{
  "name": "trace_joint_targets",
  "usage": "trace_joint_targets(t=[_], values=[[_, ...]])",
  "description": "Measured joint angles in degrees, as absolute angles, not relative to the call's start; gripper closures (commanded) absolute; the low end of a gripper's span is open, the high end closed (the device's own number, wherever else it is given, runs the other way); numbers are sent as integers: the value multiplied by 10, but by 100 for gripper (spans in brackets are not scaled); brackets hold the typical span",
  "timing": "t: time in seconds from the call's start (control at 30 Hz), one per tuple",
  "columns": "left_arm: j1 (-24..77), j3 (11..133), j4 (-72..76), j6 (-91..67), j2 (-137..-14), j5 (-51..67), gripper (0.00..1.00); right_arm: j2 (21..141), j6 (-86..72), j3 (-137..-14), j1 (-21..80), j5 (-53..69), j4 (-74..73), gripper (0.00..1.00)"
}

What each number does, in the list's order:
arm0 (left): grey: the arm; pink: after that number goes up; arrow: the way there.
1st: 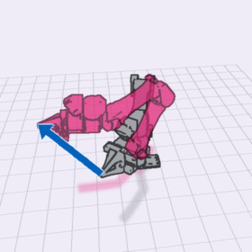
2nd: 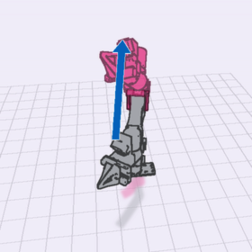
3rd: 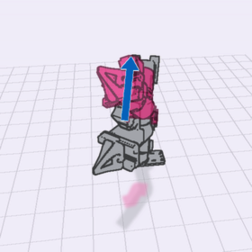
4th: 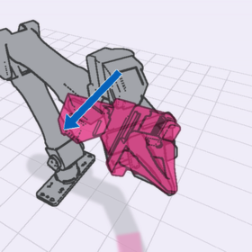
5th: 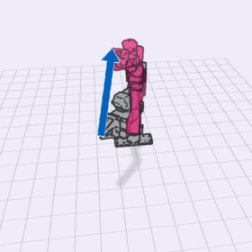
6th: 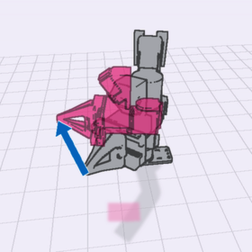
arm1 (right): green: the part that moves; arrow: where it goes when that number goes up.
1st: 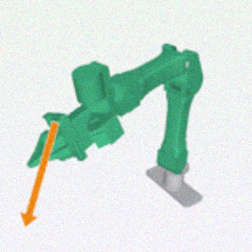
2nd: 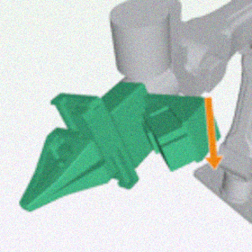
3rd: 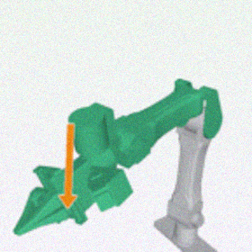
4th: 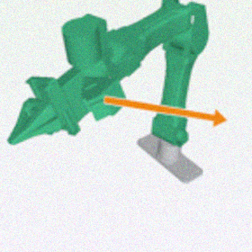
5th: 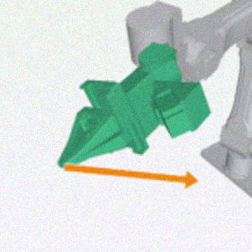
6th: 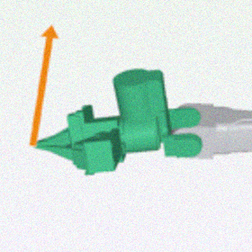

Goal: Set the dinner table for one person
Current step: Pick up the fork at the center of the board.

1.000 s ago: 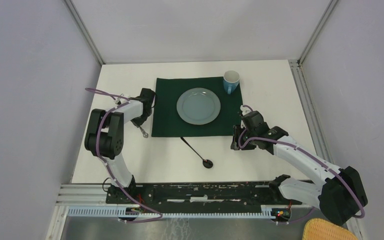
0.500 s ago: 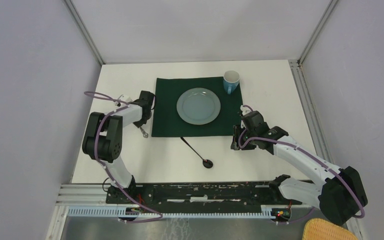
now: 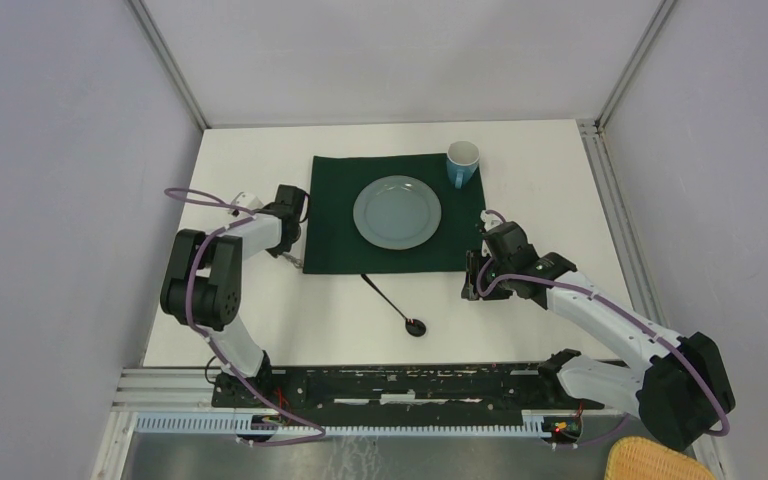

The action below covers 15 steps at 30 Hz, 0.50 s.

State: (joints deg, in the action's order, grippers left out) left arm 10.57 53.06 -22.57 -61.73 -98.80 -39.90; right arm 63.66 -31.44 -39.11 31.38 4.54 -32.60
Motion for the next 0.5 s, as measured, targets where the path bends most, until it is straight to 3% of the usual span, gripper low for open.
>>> trace_joint_targets(t=[0.5], values=[[104,605,-289,-528,-991,-374,98,646,-318,-391,314,52,-318,53]])
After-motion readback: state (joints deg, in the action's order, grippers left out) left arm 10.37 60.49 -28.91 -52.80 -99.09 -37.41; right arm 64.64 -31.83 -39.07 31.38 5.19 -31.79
